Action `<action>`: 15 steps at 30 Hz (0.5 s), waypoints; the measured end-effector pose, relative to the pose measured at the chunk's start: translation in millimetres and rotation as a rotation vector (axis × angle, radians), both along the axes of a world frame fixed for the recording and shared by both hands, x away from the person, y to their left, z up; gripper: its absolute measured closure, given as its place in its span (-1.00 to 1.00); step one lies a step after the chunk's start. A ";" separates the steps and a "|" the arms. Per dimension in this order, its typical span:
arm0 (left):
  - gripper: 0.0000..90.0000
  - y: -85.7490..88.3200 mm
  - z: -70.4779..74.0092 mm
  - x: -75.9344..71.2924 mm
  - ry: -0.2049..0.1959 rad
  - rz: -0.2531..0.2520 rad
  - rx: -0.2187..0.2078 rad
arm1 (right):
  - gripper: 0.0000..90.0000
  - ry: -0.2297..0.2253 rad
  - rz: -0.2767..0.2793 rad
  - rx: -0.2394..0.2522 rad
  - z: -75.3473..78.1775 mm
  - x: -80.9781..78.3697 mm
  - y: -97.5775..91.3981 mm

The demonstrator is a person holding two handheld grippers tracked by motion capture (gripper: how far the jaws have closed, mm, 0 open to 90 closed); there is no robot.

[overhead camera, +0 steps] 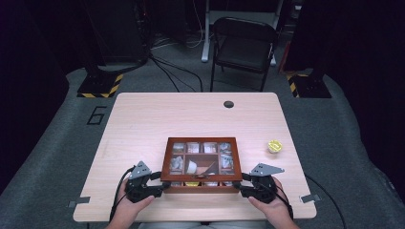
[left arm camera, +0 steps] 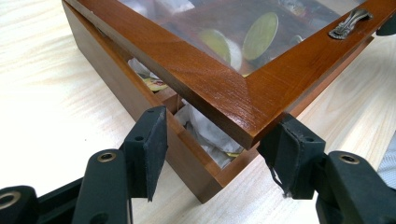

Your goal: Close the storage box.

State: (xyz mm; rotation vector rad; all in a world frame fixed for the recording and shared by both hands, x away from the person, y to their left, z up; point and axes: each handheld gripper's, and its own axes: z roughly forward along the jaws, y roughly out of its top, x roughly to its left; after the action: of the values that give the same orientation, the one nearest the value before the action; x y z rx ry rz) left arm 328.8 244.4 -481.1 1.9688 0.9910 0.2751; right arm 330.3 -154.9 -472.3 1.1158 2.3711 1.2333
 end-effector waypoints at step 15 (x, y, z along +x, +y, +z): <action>-0.07 -2.0 -5.9 -0.3 0.028 -0.024 0.033 | 0.16 0.016 0.015 -0.043 -6.9 0.2 1.4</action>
State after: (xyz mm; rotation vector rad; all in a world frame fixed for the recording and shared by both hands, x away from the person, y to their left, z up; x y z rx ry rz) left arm 328.5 242.3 -487.0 2.0174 0.9860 0.2531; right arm 330.6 -153.4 -479.2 1.1010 2.4105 1.1772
